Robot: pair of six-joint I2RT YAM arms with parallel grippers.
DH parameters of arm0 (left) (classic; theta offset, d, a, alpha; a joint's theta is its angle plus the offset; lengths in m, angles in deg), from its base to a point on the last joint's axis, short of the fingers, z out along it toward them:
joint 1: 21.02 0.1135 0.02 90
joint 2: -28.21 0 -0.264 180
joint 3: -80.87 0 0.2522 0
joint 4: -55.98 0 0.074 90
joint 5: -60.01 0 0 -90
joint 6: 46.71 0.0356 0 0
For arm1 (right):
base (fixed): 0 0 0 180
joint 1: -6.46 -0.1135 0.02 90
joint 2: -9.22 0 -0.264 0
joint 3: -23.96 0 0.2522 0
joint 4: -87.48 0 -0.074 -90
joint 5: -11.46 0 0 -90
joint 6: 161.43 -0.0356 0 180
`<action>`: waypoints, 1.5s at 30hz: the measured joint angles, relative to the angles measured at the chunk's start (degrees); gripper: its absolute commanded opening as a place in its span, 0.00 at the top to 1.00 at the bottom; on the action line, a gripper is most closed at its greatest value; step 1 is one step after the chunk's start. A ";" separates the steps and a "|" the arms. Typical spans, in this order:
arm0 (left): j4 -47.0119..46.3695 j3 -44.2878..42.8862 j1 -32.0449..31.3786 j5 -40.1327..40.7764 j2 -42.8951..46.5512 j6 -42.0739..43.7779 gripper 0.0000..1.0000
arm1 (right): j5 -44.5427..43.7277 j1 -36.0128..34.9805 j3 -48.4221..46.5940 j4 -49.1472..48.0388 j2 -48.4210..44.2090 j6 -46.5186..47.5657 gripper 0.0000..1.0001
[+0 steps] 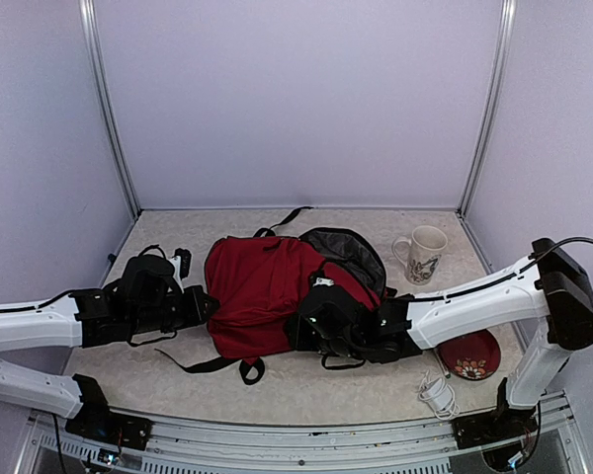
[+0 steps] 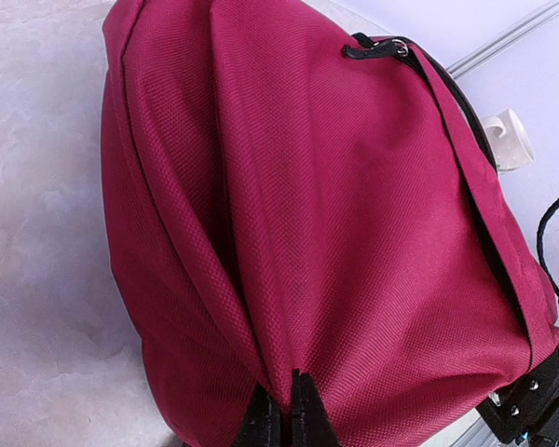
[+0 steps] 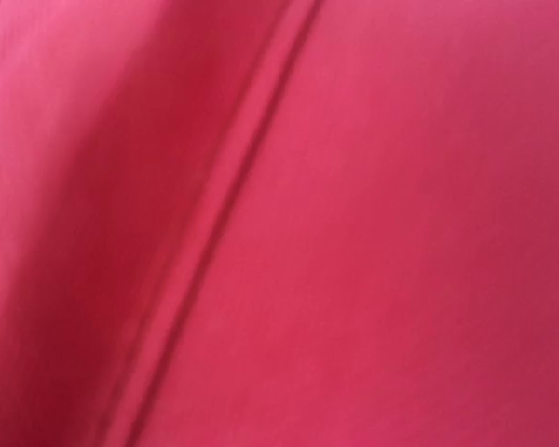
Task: Pack the student bag
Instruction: Grab the largest pocket of the student bag, then zip the student bag into the largest pocket of the bag.
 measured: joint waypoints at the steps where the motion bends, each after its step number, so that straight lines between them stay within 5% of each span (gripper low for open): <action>1: 0.00 -0.09 0.00 -0.02 -0.11 0.04 1.00 | -0.50 0.28 -0.02 -0.42 0.02 0.04 0.55; 5: -0.07 -0.42 0.00 0.00 -0.42 0.11 1.00 | -2.29 0.59 -0.87 -1.51 0.52 0.33 0.53; 9: -0.07 -0.44 0.00 0.00 -0.55 0.22 1.00 | -2.54 0.87 -1.70 -2.86 2.08 0.59 0.96; 10: -0.07 -0.46 0.00 0.00 -0.57 0.26 1.00 | -2.51 0.96 -1.70 -2.89 2.23 0.76 1.00; 16: -0.07 -0.50 -0.22 1.42 -0.57 0.33 1.00 | -1.81 1.81 1.36 -4.02 0.24 0.63 1.00; 23: -0.02 -0.50 0.24 5.70 -0.55 1.42 1.00 | 9.64 6.12 8.70 -1.97 -10.43 6.60 1.00; 30: 0.02 -0.50 3.69 5.75 0.33 3.21 1.00 | 23.93 13.11 10.43 6.10 -16.31 15.76 1.00; 37: 1.46 -0.50 8.66 6.12 1.51 5.03 1.00 | 28.13 21.86 11.13 18.38 -22.97 24.68 1.00; 38: 1.40 -0.52 9.09 6.12 1.57 5.46 0.90 | 29.09 22.34 11.13 18.69 -23.54 25.57 1.00; 40: 1.22 -0.52 9.46 6.14 1.57 7.06 0.30 | 31.89 22.49 10.95 18.51 -23.28 27.56 1.00; 41: 0.98 -0.52 9.55 6.43 1.57 8.13 0.12 | 33.14 22.49 10.95 18.36 -22.93 28.02 1.00; 43: -0.39 -1.11 9.57 7.61 1.62 10.54 0.02 | 36.02 22.69 10.95 17.88 -21.90 28.76 1.00; 45: -2.10 -2.43 8.35 9.84 2.23 13.29 0.02 | 37.99 22.75 10.91 17.33 -21.31 29.11 1.00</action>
